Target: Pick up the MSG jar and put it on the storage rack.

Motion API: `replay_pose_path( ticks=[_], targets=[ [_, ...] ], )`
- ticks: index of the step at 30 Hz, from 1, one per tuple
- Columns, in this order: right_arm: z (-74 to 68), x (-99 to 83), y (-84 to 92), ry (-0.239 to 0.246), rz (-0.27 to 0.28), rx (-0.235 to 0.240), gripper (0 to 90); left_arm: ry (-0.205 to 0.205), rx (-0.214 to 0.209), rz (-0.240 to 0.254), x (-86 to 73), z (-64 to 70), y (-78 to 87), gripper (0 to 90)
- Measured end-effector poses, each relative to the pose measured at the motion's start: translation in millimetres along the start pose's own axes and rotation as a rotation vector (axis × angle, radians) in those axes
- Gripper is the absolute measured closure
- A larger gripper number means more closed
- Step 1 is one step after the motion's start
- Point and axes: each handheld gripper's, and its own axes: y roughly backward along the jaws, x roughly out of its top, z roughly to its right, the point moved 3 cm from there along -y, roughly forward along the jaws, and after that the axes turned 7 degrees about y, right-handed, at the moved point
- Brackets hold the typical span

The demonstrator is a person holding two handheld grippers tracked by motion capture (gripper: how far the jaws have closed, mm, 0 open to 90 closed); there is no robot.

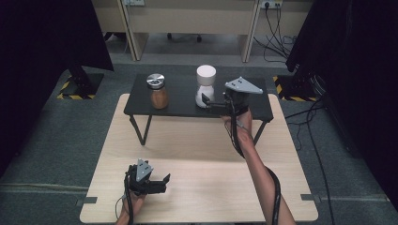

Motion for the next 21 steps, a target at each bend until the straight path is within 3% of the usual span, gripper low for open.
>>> replay_pose_path(
  ticks=[10,21],
  targets=[
    [-8.0,-18.4,29.0,0.01,0.043,0.084,0.2,-0.005,0.0,0.003,-0.2,1.2,0.4,0.0],
    [-16.0,-45.8,52.1,0.02,0.04,0.147,0.2,-0.005,0.004,0.003,-0.3,1.6,0.3,0.0]
  ],
)
